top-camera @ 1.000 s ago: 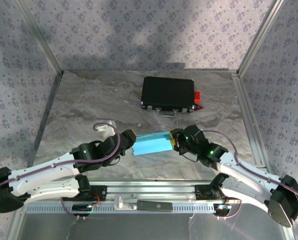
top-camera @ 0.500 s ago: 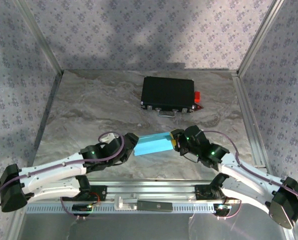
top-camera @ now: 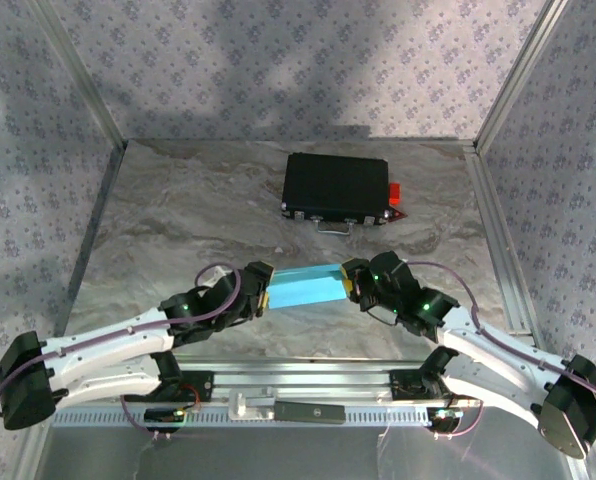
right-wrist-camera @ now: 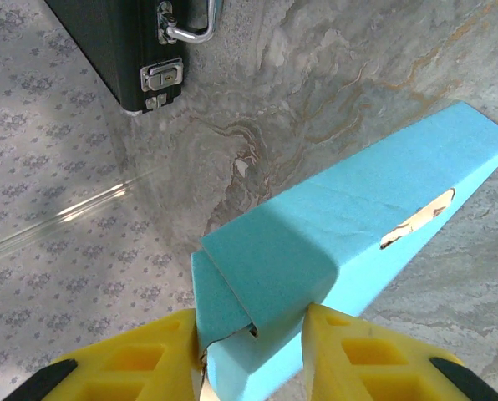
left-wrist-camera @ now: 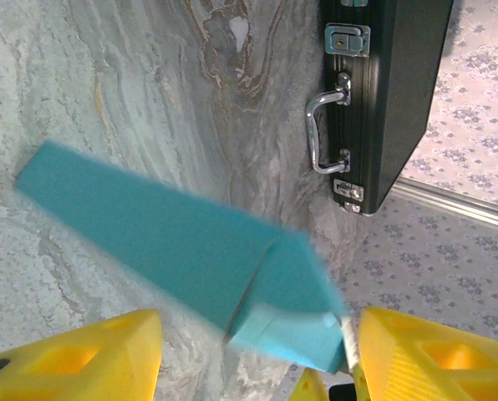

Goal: Fold the paper box

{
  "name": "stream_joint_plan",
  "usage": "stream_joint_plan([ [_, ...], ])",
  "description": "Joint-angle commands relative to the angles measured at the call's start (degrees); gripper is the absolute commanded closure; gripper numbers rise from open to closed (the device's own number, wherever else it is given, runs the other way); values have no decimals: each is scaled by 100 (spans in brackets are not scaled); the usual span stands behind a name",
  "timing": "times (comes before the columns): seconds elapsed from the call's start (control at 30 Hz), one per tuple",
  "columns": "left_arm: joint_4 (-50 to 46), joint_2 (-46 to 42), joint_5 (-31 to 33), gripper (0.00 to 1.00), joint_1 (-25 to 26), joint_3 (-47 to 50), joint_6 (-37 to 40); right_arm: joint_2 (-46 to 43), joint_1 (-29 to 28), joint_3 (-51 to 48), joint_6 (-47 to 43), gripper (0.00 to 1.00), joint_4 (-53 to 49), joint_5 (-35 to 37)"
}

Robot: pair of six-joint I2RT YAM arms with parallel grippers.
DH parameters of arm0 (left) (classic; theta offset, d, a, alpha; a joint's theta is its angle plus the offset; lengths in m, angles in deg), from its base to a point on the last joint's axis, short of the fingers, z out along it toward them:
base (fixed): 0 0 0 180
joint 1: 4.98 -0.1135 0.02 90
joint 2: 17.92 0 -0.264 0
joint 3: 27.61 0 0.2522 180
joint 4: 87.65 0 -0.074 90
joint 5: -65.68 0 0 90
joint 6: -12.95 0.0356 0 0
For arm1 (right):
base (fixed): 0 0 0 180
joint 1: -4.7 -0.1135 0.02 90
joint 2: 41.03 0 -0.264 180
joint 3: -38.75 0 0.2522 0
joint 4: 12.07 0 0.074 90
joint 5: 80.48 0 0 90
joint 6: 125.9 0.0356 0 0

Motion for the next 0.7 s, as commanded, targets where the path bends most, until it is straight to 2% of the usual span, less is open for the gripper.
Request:
stream_joint_plan([
  [0.0, -131, -256, 155, 35, -33, -82, -219, 12, 2, -166, -109, 65, -413, 169],
  [0.1, -180, -296, 107, 28, -32, -144, -284, 18, 2, -166, -116, 66, -414, 178],
  [0.33, -25, 52, -173, 29, -32, -107, -544, 25, 2, -174, -116, 66, -401, 186],
  [0.5, 53, 161, -94, 35, -110, -93, -633, 20, 2, -186, -125, 67, -422, 176],
  [0.67, -15, 127, -77, 48, -146, 2, -687, -7, 10, -192, -133, 67, -433, 196],
])
